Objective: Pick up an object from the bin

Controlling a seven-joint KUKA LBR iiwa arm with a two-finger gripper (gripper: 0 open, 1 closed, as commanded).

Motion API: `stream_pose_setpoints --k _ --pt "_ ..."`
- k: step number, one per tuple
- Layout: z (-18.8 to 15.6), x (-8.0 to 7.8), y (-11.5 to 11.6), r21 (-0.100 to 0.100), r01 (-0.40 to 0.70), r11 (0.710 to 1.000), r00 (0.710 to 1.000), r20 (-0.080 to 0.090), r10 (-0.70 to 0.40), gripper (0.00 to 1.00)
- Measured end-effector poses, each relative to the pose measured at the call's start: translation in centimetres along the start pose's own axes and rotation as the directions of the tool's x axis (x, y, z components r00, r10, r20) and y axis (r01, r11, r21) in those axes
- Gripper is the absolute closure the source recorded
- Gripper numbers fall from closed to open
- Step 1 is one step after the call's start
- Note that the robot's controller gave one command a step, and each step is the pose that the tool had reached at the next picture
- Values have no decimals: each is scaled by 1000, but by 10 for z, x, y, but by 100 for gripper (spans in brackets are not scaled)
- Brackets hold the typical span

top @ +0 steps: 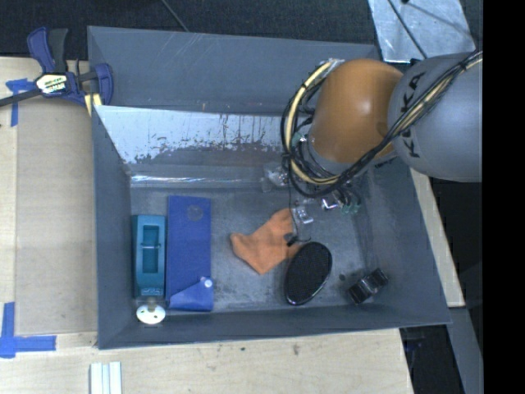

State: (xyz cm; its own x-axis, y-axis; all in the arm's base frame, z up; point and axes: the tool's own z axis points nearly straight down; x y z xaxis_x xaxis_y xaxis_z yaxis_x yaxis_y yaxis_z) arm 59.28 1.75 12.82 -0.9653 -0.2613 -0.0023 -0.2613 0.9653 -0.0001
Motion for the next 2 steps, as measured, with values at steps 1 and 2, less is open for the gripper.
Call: stream_pose_setpoints --k 1,2 --pt "33 5 9 1 150 989 989 2 -150 0" --pt "57 2 11 0 173 985 985 1 -173 100"
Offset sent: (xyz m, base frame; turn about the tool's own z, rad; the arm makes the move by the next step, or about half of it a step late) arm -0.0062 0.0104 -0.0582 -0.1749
